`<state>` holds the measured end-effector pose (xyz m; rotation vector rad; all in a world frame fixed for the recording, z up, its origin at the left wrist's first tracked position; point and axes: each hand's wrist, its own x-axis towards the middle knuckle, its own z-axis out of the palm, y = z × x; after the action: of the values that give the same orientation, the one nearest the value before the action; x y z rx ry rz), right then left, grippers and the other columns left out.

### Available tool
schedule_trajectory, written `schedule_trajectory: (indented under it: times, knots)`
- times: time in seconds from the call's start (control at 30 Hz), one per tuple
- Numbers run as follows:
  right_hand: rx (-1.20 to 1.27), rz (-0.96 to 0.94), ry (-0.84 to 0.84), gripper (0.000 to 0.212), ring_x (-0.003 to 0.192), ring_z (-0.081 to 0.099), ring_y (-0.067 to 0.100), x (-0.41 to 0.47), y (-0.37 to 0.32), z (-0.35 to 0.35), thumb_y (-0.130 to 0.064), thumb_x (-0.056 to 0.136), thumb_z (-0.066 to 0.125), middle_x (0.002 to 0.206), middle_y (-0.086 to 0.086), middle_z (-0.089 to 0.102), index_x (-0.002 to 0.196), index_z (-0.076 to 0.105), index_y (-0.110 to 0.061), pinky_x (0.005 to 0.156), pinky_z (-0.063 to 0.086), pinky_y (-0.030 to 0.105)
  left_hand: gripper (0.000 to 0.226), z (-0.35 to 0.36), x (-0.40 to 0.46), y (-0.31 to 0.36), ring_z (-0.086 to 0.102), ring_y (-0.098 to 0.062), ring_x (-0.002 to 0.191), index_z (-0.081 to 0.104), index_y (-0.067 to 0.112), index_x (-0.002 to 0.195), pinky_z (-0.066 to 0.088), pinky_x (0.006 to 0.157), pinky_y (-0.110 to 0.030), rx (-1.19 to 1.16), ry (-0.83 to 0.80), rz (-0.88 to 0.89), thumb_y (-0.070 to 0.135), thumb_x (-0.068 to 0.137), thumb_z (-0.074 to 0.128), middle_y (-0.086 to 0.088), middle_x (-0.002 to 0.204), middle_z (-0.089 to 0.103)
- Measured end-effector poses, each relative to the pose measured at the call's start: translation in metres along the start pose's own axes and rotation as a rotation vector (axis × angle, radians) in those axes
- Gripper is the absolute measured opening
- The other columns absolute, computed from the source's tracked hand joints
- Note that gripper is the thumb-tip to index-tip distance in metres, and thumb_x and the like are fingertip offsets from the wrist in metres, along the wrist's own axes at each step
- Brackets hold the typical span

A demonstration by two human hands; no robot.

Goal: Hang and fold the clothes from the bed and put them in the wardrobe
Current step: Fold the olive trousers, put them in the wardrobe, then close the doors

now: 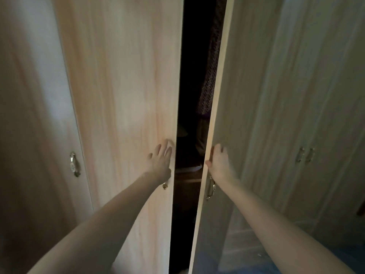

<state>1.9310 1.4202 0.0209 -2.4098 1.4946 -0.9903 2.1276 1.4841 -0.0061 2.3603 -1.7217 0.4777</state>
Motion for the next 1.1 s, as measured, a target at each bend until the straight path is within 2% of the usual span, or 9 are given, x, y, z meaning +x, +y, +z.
schedule_trajectory:
  times: [0.13,0.3,0.47,0.57,0.67,0.83,1.0,1.1]
  knots:
    - [-0.071,-0.075,-0.027,0.035,0.085,0.055,0.024,0.029,-0.014,0.024,-0.028,0.094,0.060,0.113,0.008,0.047,0.119,0.041,-0.013,0.064,0.037,0.030,0.079,0.004,0.009,-0.020,-0.004,-0.027,0.150,0.004,0.023,0.155,0.021,0.118,-0.042,0.016,0.084,0.003,0.016,0.091,0.050,0.000,0.162,-0.021]
    - [0.088,-0.091,-0.180,0.033,0.089,0.049,0.028,0.072,-0.019,0.051,-0.030,0.094,0.060,0.115,0.013,0.037,0.110,0.037,-0.013,0.077,0.038,0.032,0.097,0.019,0.022,-0.039,-0.013,-0.034,0.149,-0.014,0.039,0.151,0.021,0.118,-0.047,0.068,0.037,0.056,0.009,0.085,0.050,0.008,0.157,-0.033]
    - [0.060,-0.182,-0.210,0.019,0.083,0.056,0.035,0.106,-0.011,0.067,-0.030,0.094,0.055,0.103,0.012,0.042,0.098,0.042,-0.016,0.081,0.047,0.041,0.092,0.023,0.043,-0.034,-0.014,-0.033,0.148,-0.005,0.044,0.152,0.033,0.109,-0.045,0.109,0.006,0.020,0.012,0.085,0.050,0.008,0.158,-0.029]
    - [0.008,-0.211,-0.150,0.027,0.080,0.057,0.035,0.119,-0.012,0.081,-0.034,0.090,0.062,0.101,0.011,0.043,0.098,0.040,-0.020,0.076,0.049,0.042,0.087,0.027,0.058,-0.028,-0.011,-0.035,0.147,0.000,0.044,0.152,0.039,0.104,-0.045,0.139,-0.008,-0.005,0.015,0.086,0.050,0.006,0.159,-0.027]
    - [-0.021,-0.184,-0.135,0.028,0.086,0.056,0.034,0.130,-0.018,0.095,-0.035,0.091,0.061,0.104,0.012,0.042,0.102,0.041,-0.019,0.069,0.042,0.037,0.087,0.033,0.071,-0.028,-0.012,-0.037,0.147,0.000,0.045,0.151,0.035,0.106,-0.048,0.181,-0.028,-0.040,0.016,0.087,0.052,0.006,0.158,-0.030]
    - [-0.026,-0.150,-0.109,0.031,0.099,0.051,0.036,0.153,-0.027,0.118,-0.036,0.092,0.057,0.113,0.016,0.041,0.112,0.043,-0.017,0.078,0.044,0.041,0.089,0.039,0.091,-0.027,-0.014,-0.037,0.146,-0.001,0.042,0.152,0.031,0.108,-0.053,0.209,-0.072,-0.073,0.014,0.087,0.052,0.006,0.157,-0.032]
    - [-0.008,-0.138,-0.085,0.031,0.099,0.052,0.037,0.170,-0.029,0.134,-0.034,0.093,0.057,0.114,0.018,0.039,0.113,0.042,-0.016,0.077,0.047,0.040,0.089,0.050,0.108,-0.029,-0.015,-0.039,0.145,-0.003,0.040,0.152,0.033,0.107,-0.052,0.204,-0.072,-0.088,0.014,0.087,0.051,0.004,0.155,-0.035]
    - [-0.043,-0.148,-0.066,0.030,0.097,0.053,0.035,0.177,-0.030,0.142,-0.033,0.095,0.055,0.116,0.017,0.038,0.115,0.041,-0.015,0.069,0.042,0.035,0.092,0.062,0.116,-0.032,-0.017,-0.042,0.145,-0.007,0.037,0.153,0.033,0.108,-0.051,0.249,-0.043,-0.088,0.017,0.088,0.055,0.002,0.153,-0.039]
